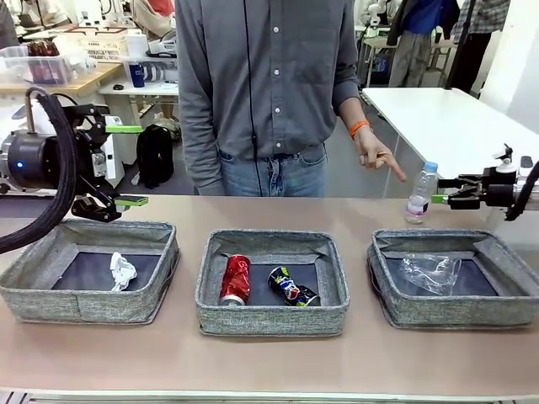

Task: Sort the waste into the appropriate baskets.
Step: Pick up the waste item pointed out by the person.

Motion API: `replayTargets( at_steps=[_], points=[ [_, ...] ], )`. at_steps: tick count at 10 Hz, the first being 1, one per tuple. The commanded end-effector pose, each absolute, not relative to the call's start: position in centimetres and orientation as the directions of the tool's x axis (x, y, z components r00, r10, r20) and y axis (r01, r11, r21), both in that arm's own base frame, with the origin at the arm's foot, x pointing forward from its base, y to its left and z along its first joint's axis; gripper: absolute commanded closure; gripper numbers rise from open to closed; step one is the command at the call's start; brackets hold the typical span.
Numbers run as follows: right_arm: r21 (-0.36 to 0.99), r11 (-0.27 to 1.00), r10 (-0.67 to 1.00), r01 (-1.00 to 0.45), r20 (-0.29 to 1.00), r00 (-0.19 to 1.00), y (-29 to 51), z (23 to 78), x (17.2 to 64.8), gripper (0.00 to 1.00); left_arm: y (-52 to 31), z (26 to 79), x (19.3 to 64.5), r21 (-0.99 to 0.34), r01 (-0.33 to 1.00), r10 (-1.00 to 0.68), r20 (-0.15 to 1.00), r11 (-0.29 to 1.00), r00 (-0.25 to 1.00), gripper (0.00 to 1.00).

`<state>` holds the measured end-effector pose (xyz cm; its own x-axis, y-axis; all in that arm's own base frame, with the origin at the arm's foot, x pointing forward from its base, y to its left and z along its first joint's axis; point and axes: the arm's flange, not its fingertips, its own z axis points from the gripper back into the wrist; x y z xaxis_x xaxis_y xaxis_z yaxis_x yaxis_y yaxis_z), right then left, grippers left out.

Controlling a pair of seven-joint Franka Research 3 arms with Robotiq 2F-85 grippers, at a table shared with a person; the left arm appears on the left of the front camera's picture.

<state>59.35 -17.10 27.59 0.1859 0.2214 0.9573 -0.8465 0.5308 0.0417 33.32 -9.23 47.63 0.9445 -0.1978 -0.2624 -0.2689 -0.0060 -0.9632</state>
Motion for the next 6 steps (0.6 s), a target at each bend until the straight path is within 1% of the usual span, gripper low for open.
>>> replayTargets(
  at_steps=[1, 6],
  points=[
    [0.082, 0.527, 0.182, -0.846, 0.961, 0.206, -16.6, 27.8, 60.3, 0.00, -9.3, 48.0, 33.2, -0.960, -0.281, -0.190, -0.275, -0.006, 0.943, 0.00],
    [0.129, 0.477, 0.141, -0.869, 0.965, 0.221, -14.4, 26.6, 61.2, 0.00, -9.3, 48.0, 33.2, -0.960, -0.281, -0.190, -0.275, -0.006, 0.943, 0.00]
  ],
)
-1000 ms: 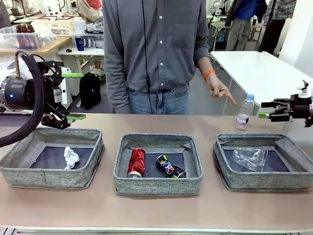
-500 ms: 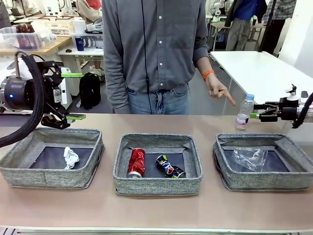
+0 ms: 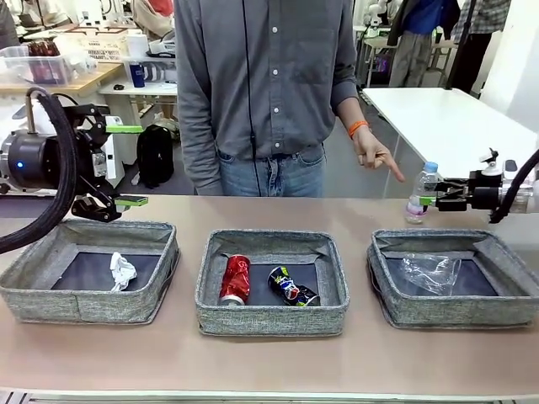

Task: Sort the waste into the appropriate baskets.
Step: Pick up the waste item pointed out by the person.

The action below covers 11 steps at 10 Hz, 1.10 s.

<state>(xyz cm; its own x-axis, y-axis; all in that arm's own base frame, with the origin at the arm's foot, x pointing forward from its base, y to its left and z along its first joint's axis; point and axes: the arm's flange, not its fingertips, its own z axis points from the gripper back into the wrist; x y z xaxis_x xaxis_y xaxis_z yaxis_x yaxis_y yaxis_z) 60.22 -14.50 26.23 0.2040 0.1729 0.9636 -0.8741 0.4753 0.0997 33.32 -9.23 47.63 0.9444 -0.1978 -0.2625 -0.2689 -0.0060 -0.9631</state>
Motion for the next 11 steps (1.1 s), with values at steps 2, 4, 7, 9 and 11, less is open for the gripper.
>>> replayTargets(
  at_steps=[2, 4, 7, 9, 11],
  points=[
    [0.140, 0.465, 0.117, -0.874, 0.969, 0.218, -14.4, 26.7, 61.0, 0.00, -9.3, 48.0, 33.2, -0.960, -0.281, -0.190, -0.275, -0.006, 0.943, 0.00],
    [0.181, 0.451, 0.085, -0.874, 0.966, 0.244, -14.2, 26.7, 61.0, 0.19, -9.3, 48.0, 33.2, -0.960, -0.281, -0.190, -0.275, -0.006, 0.943, 0.00],
    [0.198, 0.454, 0.068, -0.869, 0.965, 0.255, -14.4, 26.6, 60.9, 0.55, -9.3, 48.0, 33.2, -0.960, -0.281, -0.190, -0.275, -0.006, 0.943, 0.00],
    [0.172, 0.472, 0.075, -0.864, 0.969, 0.234, -14.9, 27.1, 60.4, 0.39, -9.3, 48.0, 33.2, -0.960, -0.281, -0.190, -0.275, -0.006, 0.943, 0.00],
    [0.142, 0.477, 0.085, -0.867, 0.975, 0.207, -15.4, 28.1, 59.8, 0.39, -9.3, 48.0, 33.2, -0.960, -0.281, -0.190, -0.275, -0.006, 0.943, 0.00]
  ],
)
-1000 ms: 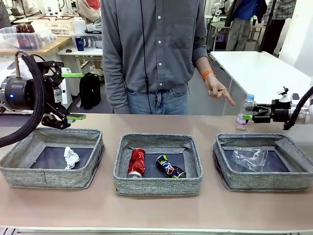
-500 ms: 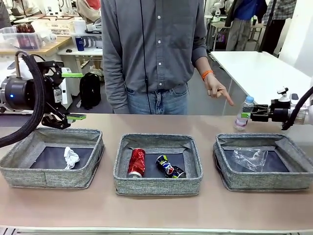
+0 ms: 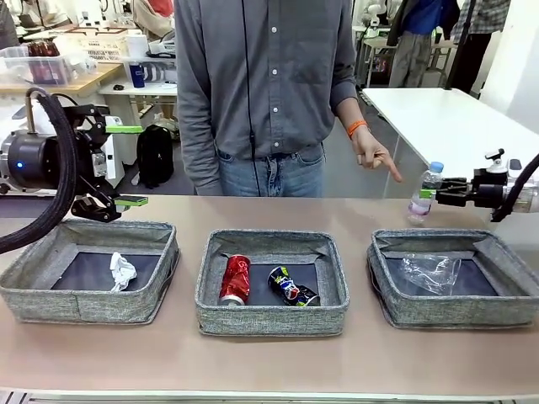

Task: Sort the waste into the appropriate baskets.
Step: Pick up the waste item pointed out by the person.

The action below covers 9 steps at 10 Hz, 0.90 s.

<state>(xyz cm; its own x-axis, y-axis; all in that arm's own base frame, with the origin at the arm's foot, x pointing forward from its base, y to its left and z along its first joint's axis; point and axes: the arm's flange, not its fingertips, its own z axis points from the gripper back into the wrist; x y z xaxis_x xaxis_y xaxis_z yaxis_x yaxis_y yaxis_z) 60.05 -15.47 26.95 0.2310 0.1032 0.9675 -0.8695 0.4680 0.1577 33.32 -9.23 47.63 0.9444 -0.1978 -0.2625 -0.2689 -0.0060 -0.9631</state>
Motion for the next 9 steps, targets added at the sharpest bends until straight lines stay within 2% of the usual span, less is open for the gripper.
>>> replayTargets(
  at_steps=[1, 4, 5, 6, 8, 9],
  points=[
    [0.139, 0.476, 0.091, -0.868, 0.974, 0.206, -15.4, 28.3, 59.6, 0.39, -9.3, 48.0, 33.2, -0.960, -0.281, -0.190, -0.275, -0.006, 0.943, 0.00],
    [0.099, 0.439, 0.134, -0.893, 0.976, 0.174, -15.2, 29.5, 58.7, 0.39, -9.3, 48.0, 33.2, -0.960, -0.281, -0.190, -0.275, -0.006, 0.943, 0.00],
    [0.077, 0.418, 0.116, -0.905, 0.984, 0.138, -15.2, 30.6, 58.1, 0.58, -9.3, 48.0, 33.2, -0.960, -0.281, -0.190, -0.275, -0.006, 0.943, 0.00],
    [0.051, 0.426, 0.144, -0.903, 0.982, 0.123, -15.3, 33.1, 57.0, 0.58, -9.3, 48.0, 33.2, -0.960, -0.281, -0.190, -0.275, -0.006, 0.943, 0.00],
    [0.061, 0.360, 0.322, -0.931, 0.928, 0.185, -14.3, 39.7, 53.7, 0.58, -9.3, 48.0, 33.2, -0.960, -0.281, -0.190, -0.275, -0.006, 0.943, 0.00],
    [0.066, 0.339, 0.460, -0.938, 0.858, 0.226, -12.9, 43.3, 51.6, 0.58, -9.3, 48.0, 33.2, -0.960, -0.281, -0.190, -0.275, -0.006, 0.943, 0.00]
  ],
)
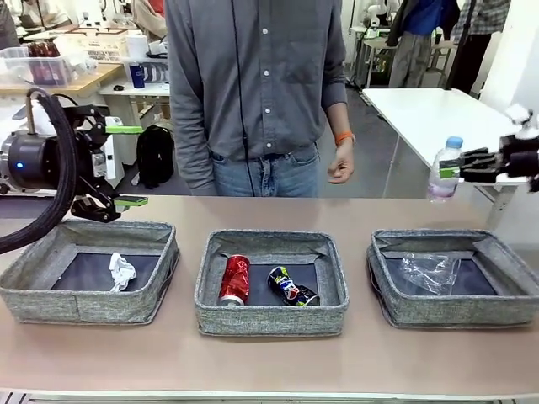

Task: Sort the waste into the appropriate baskets.
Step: Pick up the waste item pointed out by the person.

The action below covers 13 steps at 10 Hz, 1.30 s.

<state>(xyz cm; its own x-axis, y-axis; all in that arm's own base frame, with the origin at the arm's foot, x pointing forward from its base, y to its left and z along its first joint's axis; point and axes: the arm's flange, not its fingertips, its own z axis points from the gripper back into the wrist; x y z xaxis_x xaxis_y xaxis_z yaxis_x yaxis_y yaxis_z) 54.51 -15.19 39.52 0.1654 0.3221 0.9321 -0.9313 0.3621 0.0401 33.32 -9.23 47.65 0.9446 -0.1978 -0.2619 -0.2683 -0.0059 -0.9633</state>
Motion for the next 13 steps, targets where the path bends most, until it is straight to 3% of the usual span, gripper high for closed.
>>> replayTargets(
  at_steps=[1, 2, 3, 5, 6, 7, 8, 11, 12, 13],
  points=[
    [0.065, 0.333, 0.580, -0.941, 0.772, 0.259, -10.8, 46.3, 49.6, 0.58, -9.3, 48.0, 33.2, -0.960, -0.281, -0.190, -0.275, -0.006, 0.943, 0.00],
    [0.042, 0.311, 0.688, -0.949, 0.679, 0.256, -8.5, 49.4, 47.7, 0.58, -9.3, 48.0, 33.2, -0.960, -0.281, -0.190, -0.275, -0.006, 0.943, 0.00],
    [0.003, 0.398, 0.750, -0.917, 0.574, 0.328, -7.2, 51.8, 46.6, 0.58, -9.3, 48.0, 33.2, -0.960, -0.281, -0.190, -0.275, -0.006, 0.943, 0.00],
    [0.041, 0.438, 0.832, -0.898, 0.361, 0.422, -4.7, 54.7, 44.8, 0.58, -9.3, 48.0, 33.2, -0.960, -0.281, -0.190, -0.275, -0.006, 0.943, 0.00],
    [0.051, 0.445, 0.838, -0.894, 0.327, 0.436, -4.0, 55.0, 44.3, 0.58, -9.3, 48.0, 33.2, -0.960, -0.281, -0.190, -0.275, -0.006, 0.943, 0.00],
    [-0.069, 0.395, 0.840, -0.916, 0.431, 0.330, -3.5, 54.7, 44.5, 0.58, -9.3, 48.0, 33.2, -0.960, -0.281, -0.190, -0.275, -0.006, 0.943, 0.00],
    [-0.032, 0.445, 0.833, -0.895, 0.383, 0.400, -4.5, 55.7, 44.5, 0.58, -9.3, 48.0, 33.2, -0.960, -0.281, -0.190, -0.275, -0.006, 0.943, 0.00],
    [-0.027, 0.428, 0.840, -0.904, 0.380, 0.386, -3.9, 55.5, 44.3, 0.58, -9.3, 48.0, 33.2, -0.960, -0.281, -0.190, -0.275, -0.006, 0.943, 0.00],
    [0.065, 0.564, 0.745, -0.823, 0.390, 0.541, -3.0, 54.7, 44.1, 0.58, -9.3, 48.0, 33.2, -0.960, -0.281, -0.190, -0.275, -0.006, 0.943, 0.00],
    [0.121, 0.688, 0.643, -0.716, 0.357, 0.678, 0.6, 57.6, 44.4, 0.58, -9.3, 48.0, 33.2, -0.960, -0.281, -0.190, -0.275, -0.006, 0.943, 0.00]
  ],
)
